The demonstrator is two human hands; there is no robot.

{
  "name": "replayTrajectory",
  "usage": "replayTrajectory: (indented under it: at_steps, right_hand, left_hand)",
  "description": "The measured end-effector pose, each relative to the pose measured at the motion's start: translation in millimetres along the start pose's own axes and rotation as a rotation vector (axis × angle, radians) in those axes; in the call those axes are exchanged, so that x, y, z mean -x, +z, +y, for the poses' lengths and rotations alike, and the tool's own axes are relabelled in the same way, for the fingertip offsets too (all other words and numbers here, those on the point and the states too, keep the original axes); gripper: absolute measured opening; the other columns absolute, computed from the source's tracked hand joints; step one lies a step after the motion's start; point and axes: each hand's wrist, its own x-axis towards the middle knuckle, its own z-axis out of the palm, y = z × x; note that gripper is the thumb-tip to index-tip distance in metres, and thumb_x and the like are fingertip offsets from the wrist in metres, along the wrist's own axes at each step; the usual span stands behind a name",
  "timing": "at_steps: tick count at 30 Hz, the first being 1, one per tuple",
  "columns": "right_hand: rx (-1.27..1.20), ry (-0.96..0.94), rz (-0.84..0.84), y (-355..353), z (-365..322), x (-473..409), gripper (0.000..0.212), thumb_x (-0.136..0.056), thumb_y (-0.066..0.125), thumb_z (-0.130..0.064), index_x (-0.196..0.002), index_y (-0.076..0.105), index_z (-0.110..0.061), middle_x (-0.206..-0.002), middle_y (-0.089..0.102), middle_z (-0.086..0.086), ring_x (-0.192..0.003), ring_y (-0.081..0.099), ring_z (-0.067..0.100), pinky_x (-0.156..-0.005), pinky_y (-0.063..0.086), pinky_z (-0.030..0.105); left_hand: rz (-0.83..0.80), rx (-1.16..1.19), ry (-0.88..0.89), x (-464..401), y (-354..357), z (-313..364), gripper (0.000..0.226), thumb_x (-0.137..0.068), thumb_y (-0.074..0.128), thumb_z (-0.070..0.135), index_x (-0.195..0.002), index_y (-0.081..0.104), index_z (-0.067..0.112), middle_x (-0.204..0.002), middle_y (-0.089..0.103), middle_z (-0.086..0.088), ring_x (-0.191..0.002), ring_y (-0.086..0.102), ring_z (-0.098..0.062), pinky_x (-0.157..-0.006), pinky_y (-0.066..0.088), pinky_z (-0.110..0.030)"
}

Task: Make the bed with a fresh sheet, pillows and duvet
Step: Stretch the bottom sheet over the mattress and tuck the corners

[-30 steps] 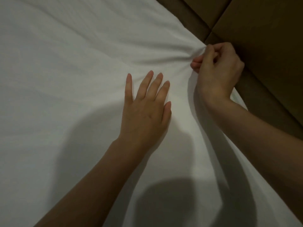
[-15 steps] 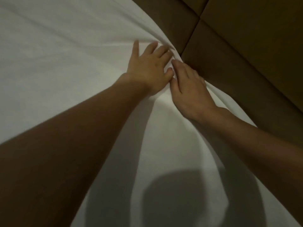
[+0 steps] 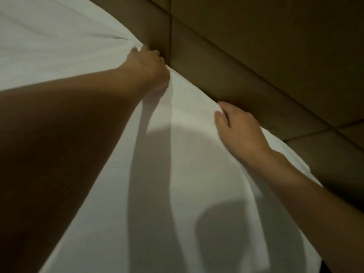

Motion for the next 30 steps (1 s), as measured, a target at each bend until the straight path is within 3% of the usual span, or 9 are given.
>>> replayTrajectory:
  at_steps: [4,7,11,14,19,22,24,27,30]
  right_hand:
    - [0.028,0.220,0.005,-14.1,47.4,43.2,0.039,-0.104,0.029,-0.031,-0.132,0.054,-0.019,-0.127,0.061,0.006,-0.113,0.054,0.026,-0.094,0.040,0.034]
    - [-0.114,0.287,-0.111,-19.8,58.3,32.0,0.039,-0.105,0.029,-0.032,-0.123,0.059,-0.016,-0.124,0.061,0.010,-0.114,0.053,0.029,-0.091,0.039,0.034]
    - [-0.339,0.267,-0.042,-31.7,66.4,36.2,0.033,-0.102,0.040,-0.025,-0.125,0.063,-0.019,-0.121,0.065,0.002,-0.111,0.057,0.018,-0.091,0.042,0.026]
    - [-0.035,0.203,0.142,-36.1,72.1,53.4,0.030,-0.101,0.044,-0.028,-0.115,0.067,-0.016,-0.106,0.070,0.007,-0.096,0.060,0.025,-0.085,0.045,0.033]
    - [0.256,0.080,0.216,-39.4,71.1,65.2,0.021,-0.097,0.053,-0.029,-0.110,0.067,-0.021,-0.108,0.063,0.000,-0.095,0.058,0.022,-0.071,0.038,0.029]
    - [0.274,0.024,0.335,-43.6,72.8,75.2,0.015,-0.095,0.055,-0.025,-0.101,0.066,-0.017,-0.105,0.059,0.003,-0.093,0.056,0.022,-0.066,0.034,0.030]
    - [0.209,-0.046,0.414,-44.4,75.5,85.0,0.010,-0.091,0.060,-0.021,-0.096,0.066,-0.015,-0.108,0.058,0.004,-0.092,0.057,0.022,-0.063,0.042,0.031]
    - [0.185,-0.128,0.311,-38.7,81.3,93.0,0.015,-0.094,0.054,-0.023,-0.099,0.064,-0.013,-0.117,0.062,0.004,-0.096,0.058,0.024,-0.071,0.045,0.033]
    - [0.095,0.035,0.212,-37.1,84.4,89.6,0.026,-0.101,0.041,-0.032,-0.101,0.058,-0.013,-0.098,0.063,0.003,-0.089,0.058,0.023,-0.067,0.035,0.033]
  left_hand:
    - [0.309,0.027,0.389,29.7,12.1,35.5,0.031,-0.097,0.040,0.020,-0.122,0.054,0.007,-0.116,0.056,-0.015,-0.105,0.050,-0.033,-0.095,0.036,-0.041]
    - [0.291,0.265,0.533,48.7,8.1,70.2,0.036,-0.098,0.038,0.027,-0.127,0.054,0.014,-0.118,0.057,-0.008,-0.105,0.051,-0.028,-0.096,0.036,-0.039]
    - [0.201,0.296,0.589,58.3,-9.6,116.8,0.037,-0.099,0.036,0.033,-0.127,0.054,0.016,-0.118,0.056,-0.006,-0.104,0.052,-0.025,-0.092,0.038,-0.037]
    - [0.229,0.169,0.589,64.6,-12.3,135.9,0.033,-0.099,0.037,0.027,-0.125,0.051,0.013,-0.118,0.054,-0.009,-0.104,0.051,-0.027,-0.092,0.038,-0.039]
    - [0.330,0.153,0.494,72.6,-17.6,142.0,0.034,-0.095,0.049,0.027,-0.126,0.049,0.014,-0.123,0.050,-0.009,-0.113,0.045,-0.028,-0.094,0.035,-0.039]
    - [0.463,0.137,0.511,80.8,-19.7,139.7,0.026,-0.092,0.053,0.025,-0.114,0.058,0.011,-0.113,0.053,-0.012,-0.105,0.048,-0.031,-0.088,0.036,-0.040]
    - [0.568,0.180,0.570,88.1,-17.3,134.9,0.021,-0.087,0.059,0.022,-0.102,0.061,0.008,-0.102,0.056,-0.014,-0.093,0.052,-0.032,-0.084,0.040,-0.041]
    - [0.470,0.289,0.632,97.5,-12.1,129.6,0.032,-0.088,0.049,0.036,-0.101,0.063,0.011,-0.105,0.059,-0.007,-0.092,0.053,-0.023,-0.082,0.039,-0.034]
    - [0.314,0.474,0.549,95.6,-10.7,128.2,0.037,-0.098,0.039,0.034,-0.111,0.064,0.011,-0.131,0.056,-0.005,-0.111,0.050,-0.020,-0.083,0.037,-0.029]
